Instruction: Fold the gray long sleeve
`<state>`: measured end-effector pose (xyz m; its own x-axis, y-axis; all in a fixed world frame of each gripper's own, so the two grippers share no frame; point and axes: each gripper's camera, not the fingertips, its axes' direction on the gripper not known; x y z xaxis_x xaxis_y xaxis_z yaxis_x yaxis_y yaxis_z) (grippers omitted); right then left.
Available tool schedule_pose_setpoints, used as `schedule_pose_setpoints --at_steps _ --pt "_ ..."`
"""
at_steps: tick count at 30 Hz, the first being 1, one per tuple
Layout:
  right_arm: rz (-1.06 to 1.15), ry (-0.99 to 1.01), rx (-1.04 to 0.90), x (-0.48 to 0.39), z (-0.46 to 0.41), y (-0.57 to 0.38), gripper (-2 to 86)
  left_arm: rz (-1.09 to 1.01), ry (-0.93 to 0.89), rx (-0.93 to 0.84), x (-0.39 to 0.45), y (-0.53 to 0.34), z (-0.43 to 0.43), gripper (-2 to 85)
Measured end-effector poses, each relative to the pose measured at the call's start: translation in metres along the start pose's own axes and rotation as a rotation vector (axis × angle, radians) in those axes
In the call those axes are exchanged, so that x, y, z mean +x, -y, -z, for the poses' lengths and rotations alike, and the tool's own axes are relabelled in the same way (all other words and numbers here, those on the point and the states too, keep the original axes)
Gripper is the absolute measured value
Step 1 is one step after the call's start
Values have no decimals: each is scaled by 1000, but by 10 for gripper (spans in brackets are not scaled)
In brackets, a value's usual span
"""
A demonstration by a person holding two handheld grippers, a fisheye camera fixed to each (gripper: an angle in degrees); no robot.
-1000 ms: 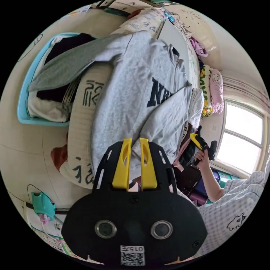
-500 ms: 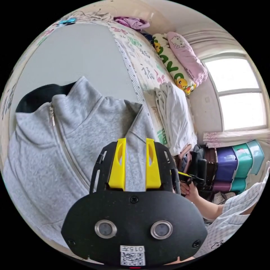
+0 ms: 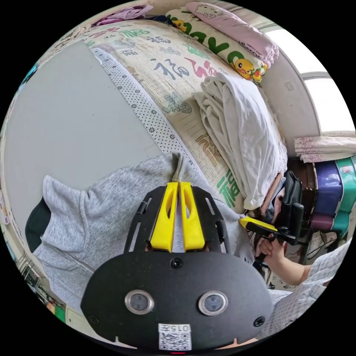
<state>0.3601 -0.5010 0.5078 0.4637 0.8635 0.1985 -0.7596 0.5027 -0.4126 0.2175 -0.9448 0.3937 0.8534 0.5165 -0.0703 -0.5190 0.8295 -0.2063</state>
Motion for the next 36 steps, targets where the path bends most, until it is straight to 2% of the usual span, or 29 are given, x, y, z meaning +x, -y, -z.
schedule_pose_setpoints --at_steps 4,7,11,14,18,23,27,31,33,36 --pt "71 -62 -5 5 -8 13 18 56 -46 37 -14 -10 1 5" --pt "76 -16 2 18 2 19 40 32 8 84 -12 -24 15 9" --pt "155 108 13 23 21 -5 47 15 -104 122 -15 -78 39 29" --pt "169 186 -110 16 8 -41 51 77 -113 93 -31 -143 51 50" --pt "101 251 -337 0 -49 -103 61 290 -154 12 -72 -252 49 63" --pt "-4 277 -411 -17 -111 -140 89 431 -230 -53 -108 -337 21 73" --pt "-90 261 -369 -16 -145 -138 93 412 -303 -18 -126 -348 -3 79" --pt "-112 235 -389 -13 -178 -133 83 357 -300 -61 -139 -343 -27 62" --pt "-114 186 -412 -11 -198 -133 39 311 -292 -70 -145 -344 -35 21" --pt "-91 89 -423 -3 -211 -137 9 307 -236 -69 -154 -348 -34 4"
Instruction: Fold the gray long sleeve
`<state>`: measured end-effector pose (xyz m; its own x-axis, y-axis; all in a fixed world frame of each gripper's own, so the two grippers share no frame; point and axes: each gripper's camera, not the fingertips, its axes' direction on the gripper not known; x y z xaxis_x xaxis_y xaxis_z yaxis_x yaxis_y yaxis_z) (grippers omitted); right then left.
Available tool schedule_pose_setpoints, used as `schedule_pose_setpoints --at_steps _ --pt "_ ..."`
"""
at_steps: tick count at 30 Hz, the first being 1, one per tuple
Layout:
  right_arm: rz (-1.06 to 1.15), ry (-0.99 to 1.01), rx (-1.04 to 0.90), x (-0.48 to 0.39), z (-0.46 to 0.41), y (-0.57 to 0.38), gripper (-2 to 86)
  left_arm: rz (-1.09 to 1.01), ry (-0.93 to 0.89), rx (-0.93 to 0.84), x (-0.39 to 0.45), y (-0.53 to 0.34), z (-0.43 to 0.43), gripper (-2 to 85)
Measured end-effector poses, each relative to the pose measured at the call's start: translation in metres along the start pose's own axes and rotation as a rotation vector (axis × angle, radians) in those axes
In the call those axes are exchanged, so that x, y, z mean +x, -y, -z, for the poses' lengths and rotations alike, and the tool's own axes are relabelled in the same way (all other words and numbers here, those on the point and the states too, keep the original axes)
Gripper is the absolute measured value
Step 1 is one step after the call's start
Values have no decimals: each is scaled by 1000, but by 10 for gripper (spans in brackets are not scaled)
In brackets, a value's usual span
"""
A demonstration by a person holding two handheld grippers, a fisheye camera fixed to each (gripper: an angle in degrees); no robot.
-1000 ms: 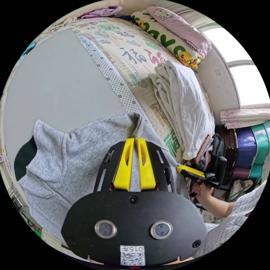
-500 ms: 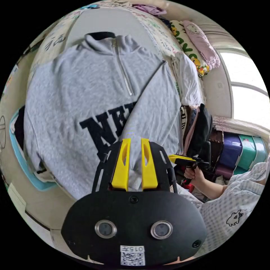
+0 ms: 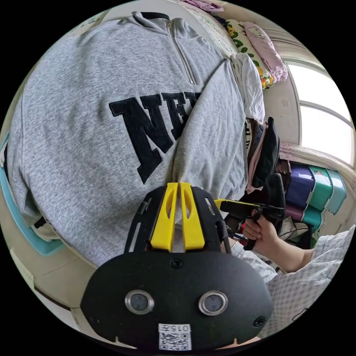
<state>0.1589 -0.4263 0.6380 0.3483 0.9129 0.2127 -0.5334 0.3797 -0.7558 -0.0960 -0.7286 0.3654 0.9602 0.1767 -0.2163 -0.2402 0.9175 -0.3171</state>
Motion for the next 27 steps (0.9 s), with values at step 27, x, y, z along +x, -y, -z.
schedule_pose_setpoints --at_steps 27 --pt "261 -376 -63 64 -177 -2 49 11 94 -19 -129 -58 -52 58"
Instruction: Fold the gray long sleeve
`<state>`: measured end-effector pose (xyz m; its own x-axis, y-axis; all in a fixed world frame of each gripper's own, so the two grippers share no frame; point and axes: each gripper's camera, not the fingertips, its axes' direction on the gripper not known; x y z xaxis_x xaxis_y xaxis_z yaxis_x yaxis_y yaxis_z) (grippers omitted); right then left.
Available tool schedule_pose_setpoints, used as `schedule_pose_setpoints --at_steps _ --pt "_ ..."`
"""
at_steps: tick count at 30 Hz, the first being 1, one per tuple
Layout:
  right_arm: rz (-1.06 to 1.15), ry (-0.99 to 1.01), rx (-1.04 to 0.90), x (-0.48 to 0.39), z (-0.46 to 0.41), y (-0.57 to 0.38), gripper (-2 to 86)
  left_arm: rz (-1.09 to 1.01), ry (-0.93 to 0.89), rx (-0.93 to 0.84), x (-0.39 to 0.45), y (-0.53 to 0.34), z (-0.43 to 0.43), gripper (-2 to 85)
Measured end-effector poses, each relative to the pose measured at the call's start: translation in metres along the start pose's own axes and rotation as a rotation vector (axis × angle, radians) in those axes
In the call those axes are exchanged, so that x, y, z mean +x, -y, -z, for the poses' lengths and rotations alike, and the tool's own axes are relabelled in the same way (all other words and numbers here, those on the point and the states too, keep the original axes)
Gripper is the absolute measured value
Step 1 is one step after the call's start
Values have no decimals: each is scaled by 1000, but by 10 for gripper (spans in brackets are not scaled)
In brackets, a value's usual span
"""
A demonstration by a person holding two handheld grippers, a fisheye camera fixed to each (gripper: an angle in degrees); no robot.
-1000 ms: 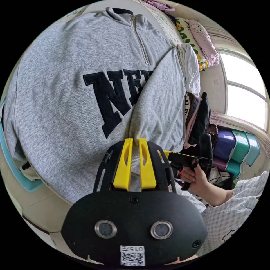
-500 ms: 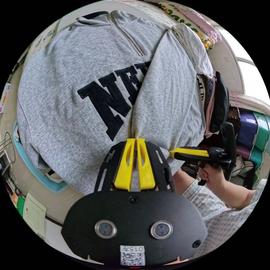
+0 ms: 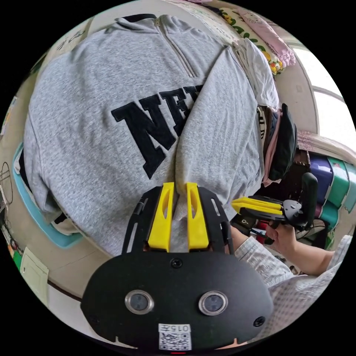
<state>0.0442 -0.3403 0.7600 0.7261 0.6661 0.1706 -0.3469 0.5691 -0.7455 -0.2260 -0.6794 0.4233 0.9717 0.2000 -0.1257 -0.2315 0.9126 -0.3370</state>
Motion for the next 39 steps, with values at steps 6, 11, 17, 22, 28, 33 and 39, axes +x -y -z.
schedule_pose_setpoints --at_steps 6,11,17,22,28,33,39 --pt "144 -21 27 -30 -24 12 45 343 -365 423 -114 -109 12 67" --pt "482 -14 78 -112 -55 28 54 833 -662 837 -229 -228 -19 87" --pt "1077 -207 78 -249 -136 40 93 1131 -794 1067 -328 -297 -73 116" --pt "1249 -519 -25 -302 -228 60 103 1341 -830 1147 -399 -321 -114 132" --pt "1184 -697 -91 -294 -285 75 84 1450 -788 1214 -466 -331 -133 135" --pt "1136 -715 -50 -303 -293 70 77 1443 -819 1055 -512 -315 -150 115" --pt "1090 -653 6 -313 -267 73 74 1453 -715 1071 -507 -310 -136 30"
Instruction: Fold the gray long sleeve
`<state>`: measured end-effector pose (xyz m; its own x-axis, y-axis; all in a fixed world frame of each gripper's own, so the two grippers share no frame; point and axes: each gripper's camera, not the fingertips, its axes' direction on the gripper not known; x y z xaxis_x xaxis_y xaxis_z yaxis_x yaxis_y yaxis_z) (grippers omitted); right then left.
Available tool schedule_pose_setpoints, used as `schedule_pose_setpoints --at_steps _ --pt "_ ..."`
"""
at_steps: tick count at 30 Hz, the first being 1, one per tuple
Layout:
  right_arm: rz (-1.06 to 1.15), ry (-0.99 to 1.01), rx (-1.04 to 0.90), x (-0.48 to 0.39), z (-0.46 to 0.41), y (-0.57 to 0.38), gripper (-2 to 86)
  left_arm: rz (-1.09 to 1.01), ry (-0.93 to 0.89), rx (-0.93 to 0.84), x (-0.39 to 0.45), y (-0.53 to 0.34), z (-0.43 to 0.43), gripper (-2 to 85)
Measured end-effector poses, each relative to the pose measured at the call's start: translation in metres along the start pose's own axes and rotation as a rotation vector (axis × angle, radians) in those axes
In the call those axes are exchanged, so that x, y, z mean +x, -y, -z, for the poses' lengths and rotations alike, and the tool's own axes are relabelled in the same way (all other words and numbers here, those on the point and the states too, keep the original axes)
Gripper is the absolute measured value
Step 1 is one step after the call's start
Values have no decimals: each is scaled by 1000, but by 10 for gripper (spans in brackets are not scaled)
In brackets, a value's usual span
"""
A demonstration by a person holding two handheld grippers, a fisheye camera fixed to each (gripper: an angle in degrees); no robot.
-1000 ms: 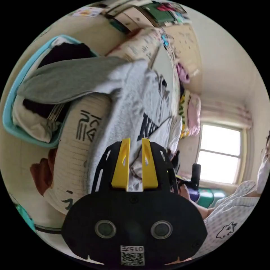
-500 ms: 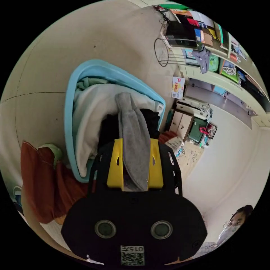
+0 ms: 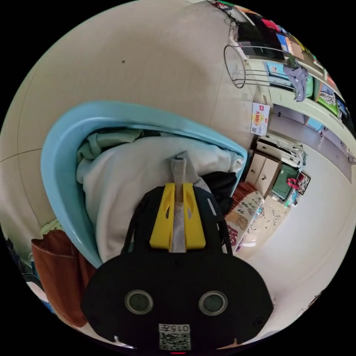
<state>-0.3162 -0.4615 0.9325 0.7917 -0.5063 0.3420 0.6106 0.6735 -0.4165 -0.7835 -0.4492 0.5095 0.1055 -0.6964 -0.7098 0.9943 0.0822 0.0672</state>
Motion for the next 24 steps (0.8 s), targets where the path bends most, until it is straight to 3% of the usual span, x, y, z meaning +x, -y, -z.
schedule_pose_setpoints --at_steps 5,9,13,16,18,22,24 --pt "-209 206 9 45 45 7 65 -322 -162 30 58 -28 36 15" --pt "-416 485 210 105 120 -27 62 -702 -338 -45 140 -98 73 12" --pt "-613 691 374 160 182 -89 59 -1072 -392 -192 206 -200 90 10" --pt "-709 899 501 198 220 -154 65 -1343 -323 -391 231 -302 78 9" --pt "-764 980 555 221 239 -206 93 -1546 -126 -501 226 -384 58 10" --pt "-870 1010 451 244 235 -268 115 -1726 105 -539 190 -475 27 11" --pt "-922 1140 425 255 222 -292 134 -1755 181 -585 167 -511 13 13"
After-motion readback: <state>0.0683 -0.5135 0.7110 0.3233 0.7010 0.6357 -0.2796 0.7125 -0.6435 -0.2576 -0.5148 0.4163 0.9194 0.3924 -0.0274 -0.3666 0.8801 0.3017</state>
